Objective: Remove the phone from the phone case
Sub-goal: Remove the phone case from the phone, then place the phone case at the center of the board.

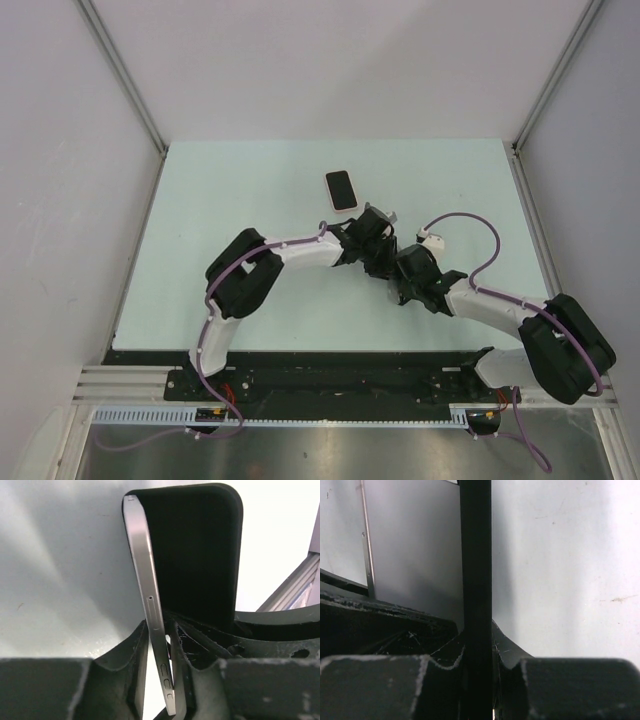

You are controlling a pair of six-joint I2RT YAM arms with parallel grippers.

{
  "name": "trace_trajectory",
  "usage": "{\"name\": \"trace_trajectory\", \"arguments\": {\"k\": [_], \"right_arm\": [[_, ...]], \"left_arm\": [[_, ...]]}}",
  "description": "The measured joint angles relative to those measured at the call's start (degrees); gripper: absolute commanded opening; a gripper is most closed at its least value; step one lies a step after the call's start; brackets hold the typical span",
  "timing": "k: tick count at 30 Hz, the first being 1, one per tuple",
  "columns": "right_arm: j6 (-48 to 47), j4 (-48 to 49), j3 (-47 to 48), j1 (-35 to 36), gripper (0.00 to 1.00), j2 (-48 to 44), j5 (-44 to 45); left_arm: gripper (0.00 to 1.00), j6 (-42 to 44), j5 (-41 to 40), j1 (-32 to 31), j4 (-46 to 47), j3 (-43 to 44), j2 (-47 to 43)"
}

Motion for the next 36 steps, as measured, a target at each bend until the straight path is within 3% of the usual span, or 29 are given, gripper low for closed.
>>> {"name": "trace_trajectory", "arguments": {"k": [4, 8, 17, 20, 29, 30, 32, 33, 34, 36], "right_arm": [[0.3, 0.1, -0.2, 0.0, 0.11, -0.4, -0.4], [0.7, 0.5, -0.4, -0.1, 0.0, -0.5, -1.3], [0.2, -1.3, -1.6, -5.1, 0.0, -5.1, -8.7], [-0.8, -2.1, -1.8, -10.1, 0.0, -8.2, -12.0], [-5.8, -2.8, -1.8, -37.0, 0.03, -16.8, -24.5], [-6.3, -2.9, -1.8, -39.8, 0.06, -16.9, -25.5], [-7.2, -2.9, -2.1, -45.4, 0.3, -17.0, -27.7], [-7.6, -2.9, -2.3, -47.8, 0.46, -17.0, -28.8], [-7.9, -3.0, -2.7, -49.9, 0.76, -17.0, -29.8], [-8.2, -3.1, -3.4, -53.5, 0.96, -16.9, -31.5]], "left_arm": [[0.0, -0.7, -1.1, 0.0, -1.8, 0.2, 0.0], [0.0, -1.0, -0.7, 0.7, -2.4, 0.3, -0.1], [0.0, -0.5, 6.4, 8.0, -2.0, -2.6, -6.1], [0.0, -0.4, 7.9, 13.3, -0.3, -3.3, -9.7], [0.0, 4.1, 5.5, 28.7, -2.6, -3.3, -16.1], [0.0, 4.6, 5.1, 30.8, -3.1, -3.3, -16.3], [0.0, 5.1, 5.1, 33.4, -3.8, -3.4, -16.3], [0.0, 5.5, 5.2, 34.9, -3.9, -3.6, -16.3], [0.0, 5.5, 5.4, 36.4, -3.9, -3.9, -16.3], [0.0, 5.5, 5.9, 39.2, -3.8, -4.5, -16.3]]}}
